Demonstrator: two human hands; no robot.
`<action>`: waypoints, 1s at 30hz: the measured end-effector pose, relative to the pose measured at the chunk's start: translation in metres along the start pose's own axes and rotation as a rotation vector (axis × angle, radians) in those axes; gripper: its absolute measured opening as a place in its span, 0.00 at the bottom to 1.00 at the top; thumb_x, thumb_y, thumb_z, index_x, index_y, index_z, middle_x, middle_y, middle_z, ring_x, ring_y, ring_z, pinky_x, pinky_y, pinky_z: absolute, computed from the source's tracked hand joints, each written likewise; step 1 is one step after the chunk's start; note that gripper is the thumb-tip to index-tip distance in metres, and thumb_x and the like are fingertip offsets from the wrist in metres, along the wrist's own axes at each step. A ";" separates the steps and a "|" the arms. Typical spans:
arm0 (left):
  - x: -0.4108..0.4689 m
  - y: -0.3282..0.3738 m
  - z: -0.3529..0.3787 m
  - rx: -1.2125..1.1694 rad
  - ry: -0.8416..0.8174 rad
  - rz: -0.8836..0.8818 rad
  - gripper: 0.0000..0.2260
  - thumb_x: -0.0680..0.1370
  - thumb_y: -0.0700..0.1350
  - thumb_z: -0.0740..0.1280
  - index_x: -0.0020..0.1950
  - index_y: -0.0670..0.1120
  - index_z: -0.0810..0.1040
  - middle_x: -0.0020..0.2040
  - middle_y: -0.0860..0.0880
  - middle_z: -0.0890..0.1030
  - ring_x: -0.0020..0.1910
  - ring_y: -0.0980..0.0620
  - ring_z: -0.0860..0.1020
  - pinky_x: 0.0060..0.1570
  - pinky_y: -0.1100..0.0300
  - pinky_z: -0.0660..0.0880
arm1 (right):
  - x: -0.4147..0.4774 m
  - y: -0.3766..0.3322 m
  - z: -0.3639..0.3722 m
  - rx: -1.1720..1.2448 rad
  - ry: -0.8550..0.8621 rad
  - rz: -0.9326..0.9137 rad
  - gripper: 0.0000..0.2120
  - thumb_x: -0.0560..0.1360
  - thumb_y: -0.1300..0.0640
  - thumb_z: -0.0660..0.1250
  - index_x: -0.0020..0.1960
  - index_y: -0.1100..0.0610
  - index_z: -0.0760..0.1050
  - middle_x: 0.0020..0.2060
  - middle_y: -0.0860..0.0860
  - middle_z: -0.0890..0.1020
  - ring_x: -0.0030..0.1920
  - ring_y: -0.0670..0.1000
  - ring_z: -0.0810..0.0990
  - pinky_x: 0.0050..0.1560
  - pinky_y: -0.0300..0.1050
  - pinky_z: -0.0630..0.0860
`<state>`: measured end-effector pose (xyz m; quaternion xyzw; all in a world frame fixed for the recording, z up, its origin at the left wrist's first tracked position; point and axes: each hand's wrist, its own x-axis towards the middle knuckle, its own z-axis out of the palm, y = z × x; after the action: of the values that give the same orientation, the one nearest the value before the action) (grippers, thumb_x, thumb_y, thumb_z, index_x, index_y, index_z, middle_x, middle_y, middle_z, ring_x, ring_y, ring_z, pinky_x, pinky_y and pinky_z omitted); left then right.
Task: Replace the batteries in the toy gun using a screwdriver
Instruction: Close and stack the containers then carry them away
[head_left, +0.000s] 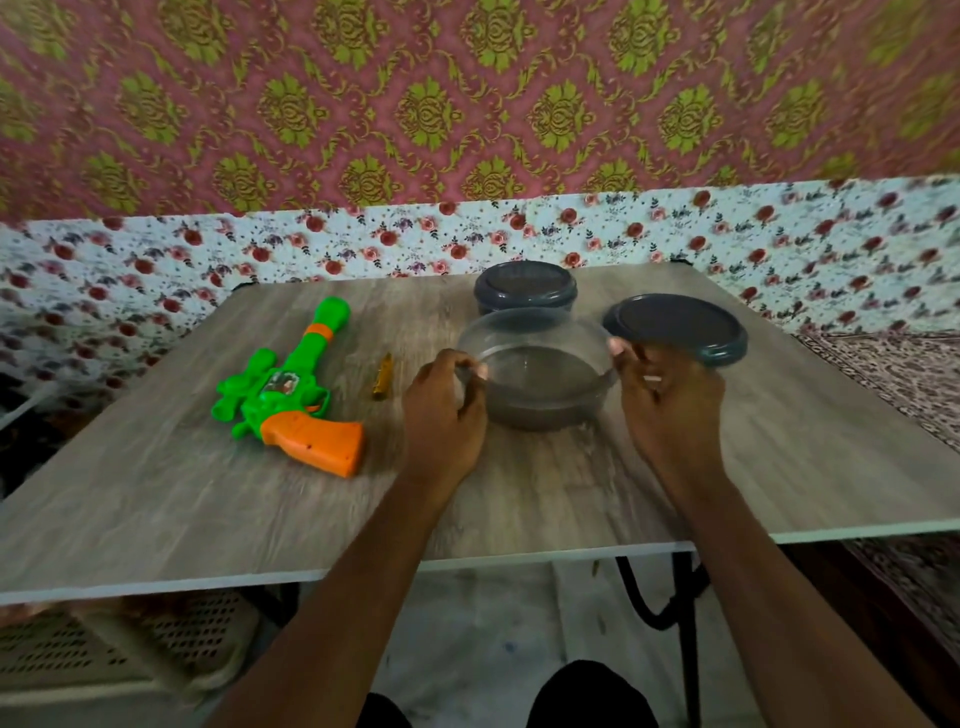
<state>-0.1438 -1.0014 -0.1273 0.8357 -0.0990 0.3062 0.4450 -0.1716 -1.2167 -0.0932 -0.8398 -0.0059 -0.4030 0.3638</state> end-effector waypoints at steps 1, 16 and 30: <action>0.000 -0.002 0.000 -0.008 0.000 -0.013 0.08 0.81 0.46 0.65 0.57 0.45 0.79 0.52 0.48 0.84 0.52 0.51 0.81 0.52 0.49 0.80 | 0.007 0.005 0.000 -0.020 0.012 0.013 0.11 0.83 0.56 0.66 0.51 0.63 0.83 0.41 0.55 0.85 0.40 0.50 0.81 0.40 0.32 0.67; 0.005 0.000 -0.002 -0.024 -0.037 -0.136 0.06 0.84 0.46 0.65 0.60 0.50 0.78 0.60 0.51 0.80 0.55 0.58 0.78 0.47 0.71 0.72 | 0.075 0.086 0.026 -0.599 -0.543 0.395 0.27 0.78 0.42 0.68 0.72 0.54 0.72 0.76 0.63 0.66 0.78 0.69 0.58 0.73 0.78 0.55; 0.004 0.006 -0.005 -0.019 -0.041 -0.153 0.07 0.84 0.47 0.64 0.61 0.51 0.78 0.61 0.51 0.80 0.56 0.58 0.78 0.45 0.75 0.71 | 0.060 0.060 0.015 -0.576 -0.541 0.095 0.19 0.76 0.44 0.71 0.50 0.61 0.80 0.45 0.60 0.84 0.46 0.62 0.83 0.50 0.56 0.81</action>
<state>-0.1452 -1.0004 -0.1185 0.8426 -0.0467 0.2534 0.4729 -0.1027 -1.2681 -0.0948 -0.9826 0.0505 -0.1354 0.1170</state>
